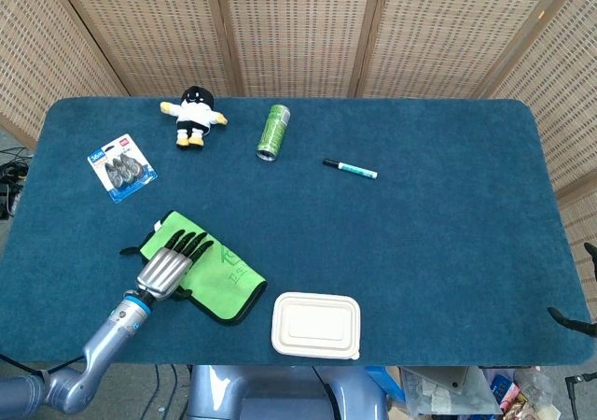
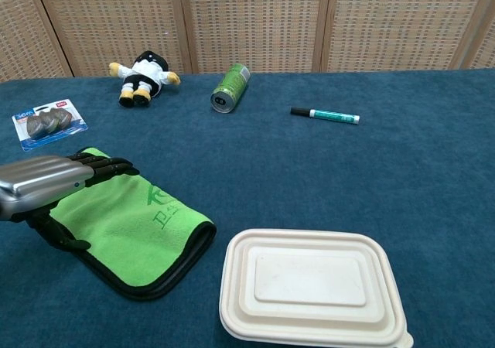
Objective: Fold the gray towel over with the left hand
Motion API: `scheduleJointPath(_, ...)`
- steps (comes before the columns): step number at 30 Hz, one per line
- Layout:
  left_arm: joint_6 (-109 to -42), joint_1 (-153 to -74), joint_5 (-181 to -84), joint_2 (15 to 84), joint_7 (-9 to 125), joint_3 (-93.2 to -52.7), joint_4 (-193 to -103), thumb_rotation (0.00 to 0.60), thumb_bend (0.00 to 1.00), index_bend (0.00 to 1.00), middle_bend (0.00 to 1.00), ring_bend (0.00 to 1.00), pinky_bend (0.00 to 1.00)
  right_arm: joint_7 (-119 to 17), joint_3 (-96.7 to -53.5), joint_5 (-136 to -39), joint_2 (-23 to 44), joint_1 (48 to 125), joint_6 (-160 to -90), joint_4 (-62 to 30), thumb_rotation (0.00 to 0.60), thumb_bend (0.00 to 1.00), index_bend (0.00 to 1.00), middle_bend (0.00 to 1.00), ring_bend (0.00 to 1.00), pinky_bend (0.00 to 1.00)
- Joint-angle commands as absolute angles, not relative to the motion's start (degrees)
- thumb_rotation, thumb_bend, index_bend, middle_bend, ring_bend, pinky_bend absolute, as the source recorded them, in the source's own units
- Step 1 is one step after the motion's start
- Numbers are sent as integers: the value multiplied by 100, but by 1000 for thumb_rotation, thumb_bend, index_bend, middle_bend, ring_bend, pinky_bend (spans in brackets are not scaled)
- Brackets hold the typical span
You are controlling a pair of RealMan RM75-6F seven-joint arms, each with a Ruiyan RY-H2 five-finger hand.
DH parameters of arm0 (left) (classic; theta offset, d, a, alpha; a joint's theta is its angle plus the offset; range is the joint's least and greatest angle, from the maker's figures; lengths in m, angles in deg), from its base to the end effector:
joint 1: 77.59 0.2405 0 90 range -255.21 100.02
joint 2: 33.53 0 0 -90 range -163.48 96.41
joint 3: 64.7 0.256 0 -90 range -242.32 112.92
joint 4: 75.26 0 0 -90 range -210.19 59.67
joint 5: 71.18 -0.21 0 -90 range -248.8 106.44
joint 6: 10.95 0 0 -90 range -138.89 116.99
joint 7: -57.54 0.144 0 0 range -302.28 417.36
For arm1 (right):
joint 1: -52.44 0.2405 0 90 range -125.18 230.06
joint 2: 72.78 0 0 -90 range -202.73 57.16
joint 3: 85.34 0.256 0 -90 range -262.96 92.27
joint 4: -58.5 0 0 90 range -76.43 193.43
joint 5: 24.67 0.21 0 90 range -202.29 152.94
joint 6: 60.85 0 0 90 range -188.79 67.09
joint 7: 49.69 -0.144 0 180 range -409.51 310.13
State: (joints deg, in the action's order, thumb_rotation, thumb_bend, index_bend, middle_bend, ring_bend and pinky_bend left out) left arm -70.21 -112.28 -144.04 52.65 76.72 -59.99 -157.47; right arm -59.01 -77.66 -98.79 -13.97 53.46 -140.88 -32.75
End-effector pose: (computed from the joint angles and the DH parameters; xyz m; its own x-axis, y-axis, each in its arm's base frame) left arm -0.2326 0.2768 -0.0217 0.6230 0.3233 0.7123 0.7674 -0.4291 -0.4765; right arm -0.3563 -0.1731 0.2063 0.3132 0.0159 0.9496 -0.9198 0.2539 0.2991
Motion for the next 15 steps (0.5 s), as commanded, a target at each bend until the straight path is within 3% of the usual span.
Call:
scheduleJointPath(1,-7072,-11176,-14446,5247,7536,-6071,-15694,600,239,0,0,0,0,-5894,-7765,-9876,-1394,5348,-14087,-3272,600,0,0,0,0,0)
scheduleJointPath(15,-6988,-11113,-14522,5132,7237,-6253,-15599,600,239,0,0,0,0,-5852,-7770,-9881,-1382,5358,-14084,-3280,600,0,0,0,0,0)
